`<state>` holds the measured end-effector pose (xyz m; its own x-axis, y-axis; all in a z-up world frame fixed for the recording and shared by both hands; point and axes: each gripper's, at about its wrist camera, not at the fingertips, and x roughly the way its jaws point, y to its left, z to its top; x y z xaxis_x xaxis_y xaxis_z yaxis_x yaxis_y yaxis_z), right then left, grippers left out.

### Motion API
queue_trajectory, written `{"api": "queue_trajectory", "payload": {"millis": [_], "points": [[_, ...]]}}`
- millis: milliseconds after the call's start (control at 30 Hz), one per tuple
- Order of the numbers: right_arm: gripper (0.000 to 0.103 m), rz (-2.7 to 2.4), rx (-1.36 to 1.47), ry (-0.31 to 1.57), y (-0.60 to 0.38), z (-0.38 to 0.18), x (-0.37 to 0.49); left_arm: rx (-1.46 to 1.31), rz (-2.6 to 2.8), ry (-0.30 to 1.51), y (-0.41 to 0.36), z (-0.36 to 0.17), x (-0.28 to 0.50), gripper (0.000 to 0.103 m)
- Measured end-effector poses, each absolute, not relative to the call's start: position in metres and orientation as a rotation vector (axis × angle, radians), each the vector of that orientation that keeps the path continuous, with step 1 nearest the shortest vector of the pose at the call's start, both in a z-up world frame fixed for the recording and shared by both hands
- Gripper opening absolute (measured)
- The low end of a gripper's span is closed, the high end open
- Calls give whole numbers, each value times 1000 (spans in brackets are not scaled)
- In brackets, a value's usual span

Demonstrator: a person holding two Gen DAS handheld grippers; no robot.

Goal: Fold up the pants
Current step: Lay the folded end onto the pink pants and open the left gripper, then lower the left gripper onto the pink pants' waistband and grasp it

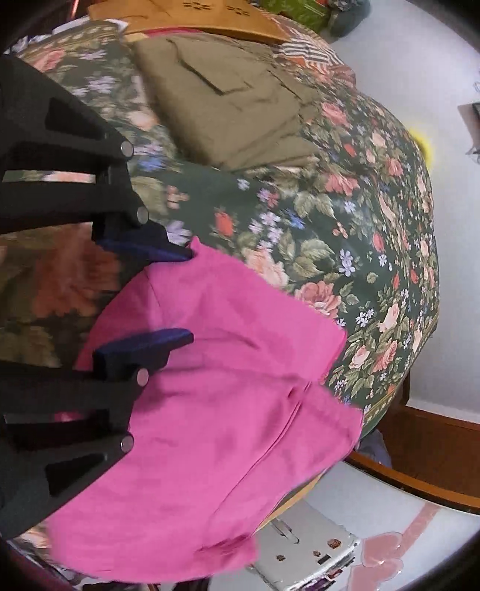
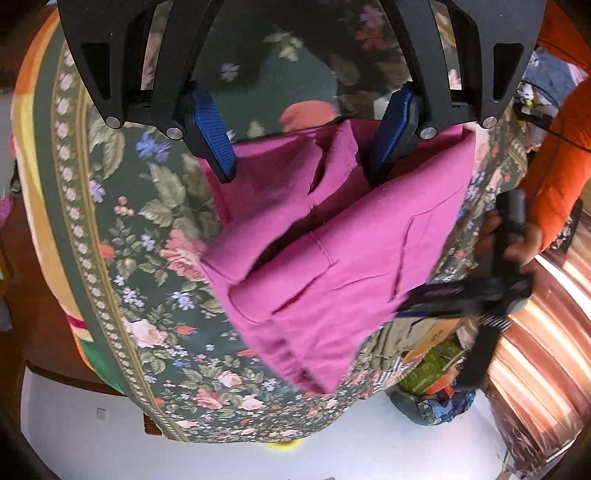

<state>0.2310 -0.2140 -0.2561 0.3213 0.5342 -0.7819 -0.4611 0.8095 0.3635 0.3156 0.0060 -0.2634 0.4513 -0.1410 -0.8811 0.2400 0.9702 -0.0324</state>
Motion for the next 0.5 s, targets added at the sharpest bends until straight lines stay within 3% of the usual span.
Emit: {"api": "queue_trajectory", "payload": {"millis": [233, 500], "points": [[69, 581, 39, 1052, -222, -260, 250, 119, -228, 1046, 11, -250, 260, 13], [68, 596, 37, 1047, -213, -260, 256, -36, -202, 1050, 42, -237, 193, 10]]}}
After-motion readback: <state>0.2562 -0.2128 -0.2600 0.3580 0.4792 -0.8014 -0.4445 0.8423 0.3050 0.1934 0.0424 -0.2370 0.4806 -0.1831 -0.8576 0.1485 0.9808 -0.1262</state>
